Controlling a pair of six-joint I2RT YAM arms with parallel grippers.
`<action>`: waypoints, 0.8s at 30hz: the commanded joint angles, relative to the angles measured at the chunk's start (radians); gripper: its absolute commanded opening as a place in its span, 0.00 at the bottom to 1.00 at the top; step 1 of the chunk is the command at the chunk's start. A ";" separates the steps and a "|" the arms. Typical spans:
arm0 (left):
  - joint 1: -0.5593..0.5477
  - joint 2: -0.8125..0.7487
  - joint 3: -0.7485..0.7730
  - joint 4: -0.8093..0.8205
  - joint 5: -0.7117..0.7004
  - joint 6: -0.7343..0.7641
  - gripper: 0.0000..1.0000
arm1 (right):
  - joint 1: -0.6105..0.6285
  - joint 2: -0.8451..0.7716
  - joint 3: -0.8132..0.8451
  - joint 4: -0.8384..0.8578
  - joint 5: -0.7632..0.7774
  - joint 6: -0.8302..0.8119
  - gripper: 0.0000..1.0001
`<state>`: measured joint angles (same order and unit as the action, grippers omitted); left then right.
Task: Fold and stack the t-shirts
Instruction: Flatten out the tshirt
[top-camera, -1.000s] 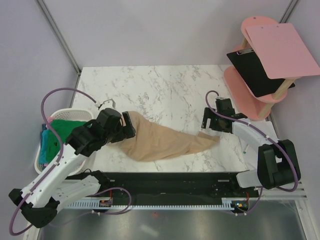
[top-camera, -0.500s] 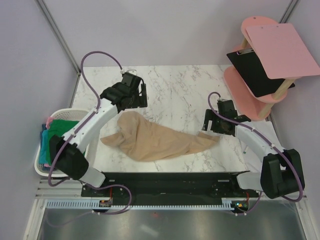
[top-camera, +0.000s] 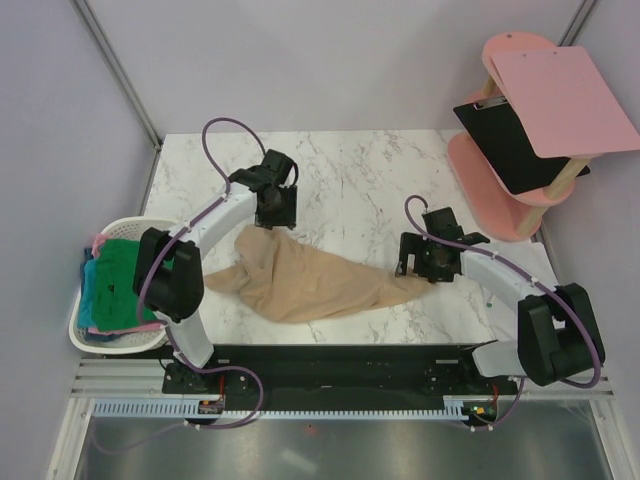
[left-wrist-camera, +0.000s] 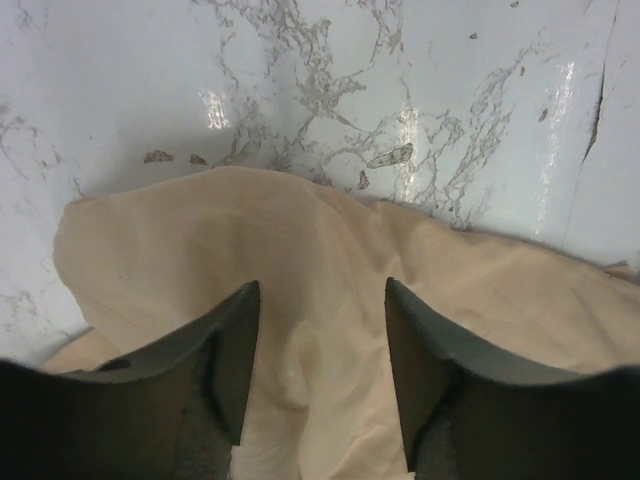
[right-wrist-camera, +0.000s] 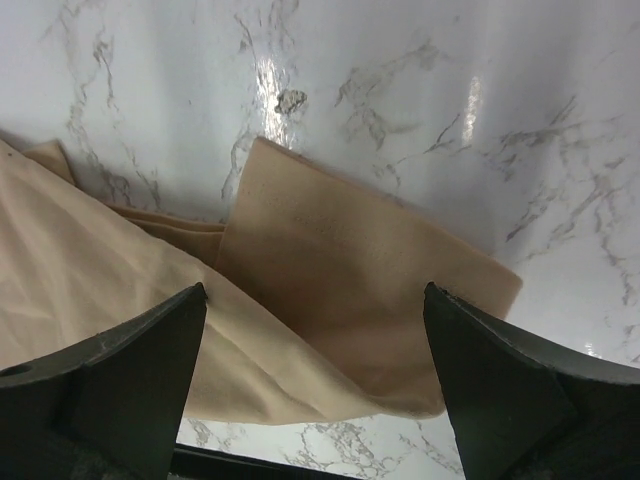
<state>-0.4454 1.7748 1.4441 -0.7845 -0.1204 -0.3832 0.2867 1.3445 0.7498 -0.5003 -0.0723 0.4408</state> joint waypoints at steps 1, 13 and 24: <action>0.004 0.018 0.016 -0.005 0.044 0.036 0.47 | 0.032 0.065 -0.007 0.006 -0.030 0.026 0.96; 0.036 -0.049 0.005 -0.021 -0.019 0.041 0.02 | 0.054 0.102 0.084 0.045 -0.067 0.019 0.00; 0.132 -0.058 0.188 -0.082 -0.061 0.118 0.02 | 0.052 0.157 0.379 0.074 0.032 -0.016 0.00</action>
<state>-0.3439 1.7363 1.5253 -0.8406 -0.1497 -0.3332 0.3359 1.4750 1.0084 -0.4820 -0.0753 0.4389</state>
